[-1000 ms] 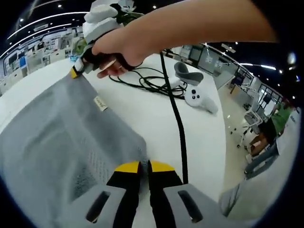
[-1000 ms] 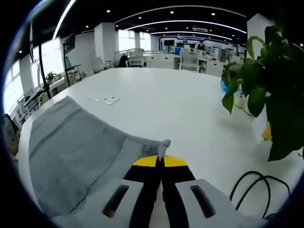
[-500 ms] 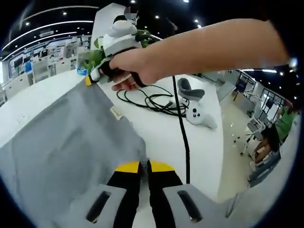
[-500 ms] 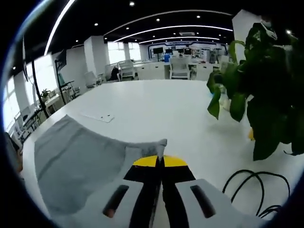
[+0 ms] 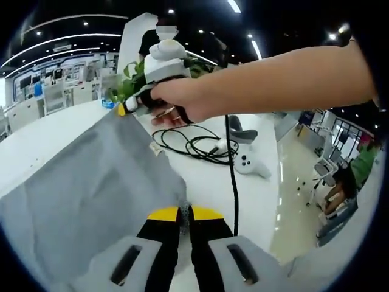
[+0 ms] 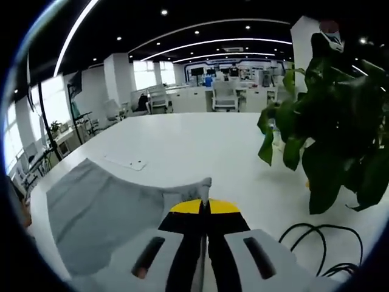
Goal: Fold the towel on the table until its edges align and the towel forms a compact rectangular stack.
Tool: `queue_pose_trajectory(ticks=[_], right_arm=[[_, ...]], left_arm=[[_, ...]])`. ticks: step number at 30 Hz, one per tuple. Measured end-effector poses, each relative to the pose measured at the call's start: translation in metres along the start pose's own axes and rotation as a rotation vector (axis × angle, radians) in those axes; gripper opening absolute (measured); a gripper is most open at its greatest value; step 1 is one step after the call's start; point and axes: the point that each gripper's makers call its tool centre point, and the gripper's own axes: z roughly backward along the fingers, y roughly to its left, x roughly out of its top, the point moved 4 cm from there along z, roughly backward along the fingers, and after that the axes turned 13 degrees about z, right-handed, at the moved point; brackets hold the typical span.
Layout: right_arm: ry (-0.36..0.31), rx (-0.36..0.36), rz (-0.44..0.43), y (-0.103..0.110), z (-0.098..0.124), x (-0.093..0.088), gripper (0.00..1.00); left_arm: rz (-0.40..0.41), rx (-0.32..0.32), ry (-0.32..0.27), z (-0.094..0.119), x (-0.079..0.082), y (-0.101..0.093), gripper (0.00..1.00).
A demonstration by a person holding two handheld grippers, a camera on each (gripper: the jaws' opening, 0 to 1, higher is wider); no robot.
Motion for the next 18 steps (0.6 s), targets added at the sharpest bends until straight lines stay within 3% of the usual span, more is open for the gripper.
queue_pose_trajectory(ticks=[8, 11, 13, 18], right_arm=[[-0.027, -0.028, -0.025, -0.009, 0.006, 0.004, 0.00], [-0.040, -0.033, -0.030, -0.007, 0.014, 0.013, 0.00], [-0.048, -0.037, -0.034, -0.008, 0.016, 0.016, 0.00], [-0.068, -0.035, -0.015, -0.007, 0.020, 0.029, 0.00]], left_arm=[[-0.004, -0.011, -0.058, 0.009, 0.023, -0.008, 0.05], [0.013, -0.024, -0.085, 0.012, 0.036, -0.013, 0.05], [-0.043, -0.018, -0.104, 0.015, 0.047, -0.016, 0.05], [-0.079, -0.027, -0.128, 0.020, 0.064, -0.020, 0.05]])
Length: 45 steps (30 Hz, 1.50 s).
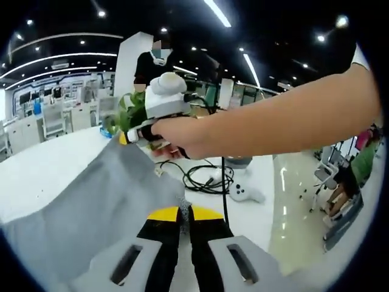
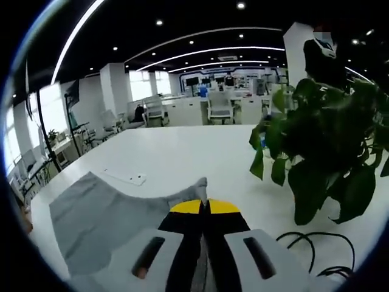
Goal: Fold the towel on the table until its edges align and the towel forms a compact rectangular stack.
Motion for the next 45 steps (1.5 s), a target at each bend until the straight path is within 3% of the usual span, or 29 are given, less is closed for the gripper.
queue_pose_trajectory(ticks=[7, 17, 26, 45], right_arm=[[-0.021, -0.015, -0.002, -0.003, 0.002, 0.017, 0.00], [-0.050, -0.035, 0.009, 0.002, 0.008, 0.046, 0.00], [-0.067, -0.033, 0.041, 0.018, 0.005, 0.075, 0.00], [-0.116, 0.025, 0.079, 0.096, -0.004, 0.146, 0.00]], left_arm=[[0.029, -0.001, -0.049, 0.011, 0.023, 0.007, 0.05], [0.030, -0.031, -0.134, 0.027, 0.053, 0.001, 0.05], [0.009, 0.009, -0.192, 0.063, 0.070, 0.022, 0.05], [-0.028, 0.119, -0.260, 0.141, 0.070, 0.070, 0.05]])
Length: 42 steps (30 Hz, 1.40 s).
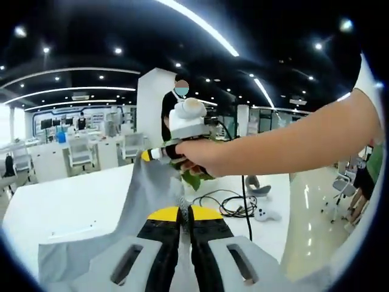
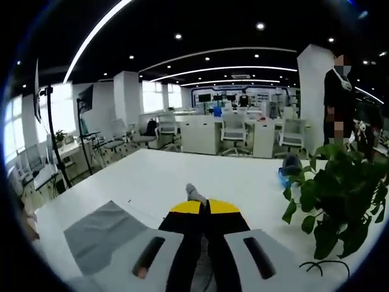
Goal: Fold the towel on the table until its edges align and the towel forms a compact rectangular stack.
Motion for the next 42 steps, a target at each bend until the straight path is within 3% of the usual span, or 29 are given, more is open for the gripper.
queue_pose_trajectory(ticks=[11, 18, 22, 42], right_arm=[[-0.029, 0.023, 0.039, 0.041, -0.014, 0.037, 0.00], [-0.025, 0.040, 0.025, 0.060, -0.027, 0.047, 0.00], [-0.019, 0.047, -0.032, 0.071, -0.035, 0.050, 0.00], [-0.001, 0.113, 0.056, 0.137, -0.076, 0.068, 0.00]], left_arm=[[0.017, 0.051, -0.053, 0.044, 0.004, 0.027, 0.05], [0.028, 0.091, -0.080, 0.069, 0.007, 0.050, 0.05], [0.042, 0.115, -0.101, 0.080, 0.008, 0.065, 0.05], [0.060, 0.217, -0.116, 0.122, -0.008, 0.113, 0.05]])
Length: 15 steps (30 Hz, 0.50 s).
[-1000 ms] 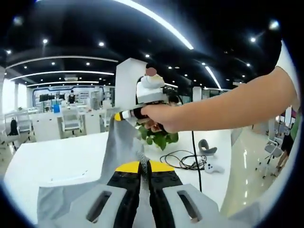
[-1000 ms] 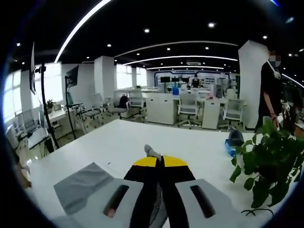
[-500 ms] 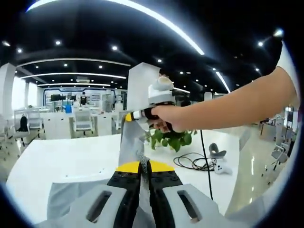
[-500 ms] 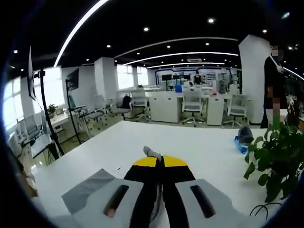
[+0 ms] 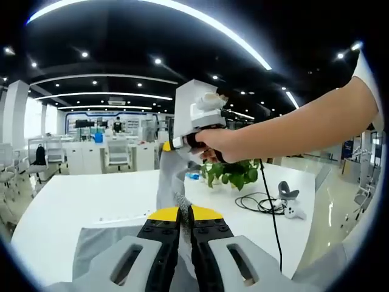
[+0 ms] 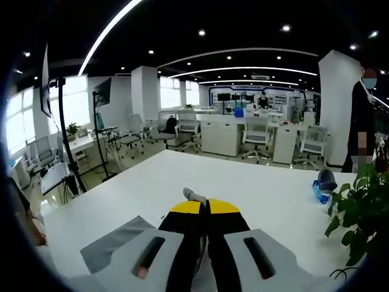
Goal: Fold the towel on the table until its edges align and the towel forms a compact rectangular stack.
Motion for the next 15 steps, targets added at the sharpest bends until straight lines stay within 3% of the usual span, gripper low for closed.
queue_pose_trajectory(ticks=[7, 15], right_arm=[[0.025, 0.029, 0.024, 0.019, -0.019, -0.006, 0.00], [0.060, 0.063, 0.043, 0.042, -0.036, -0.020, 0.00]], left_arm=[[0.010, 0.028, 0.017, 0.008, -0.011, 0.020, 0.05], [0.036, 0.045, 0.025, 0.017, -0.020, 0.027, 0.05]])
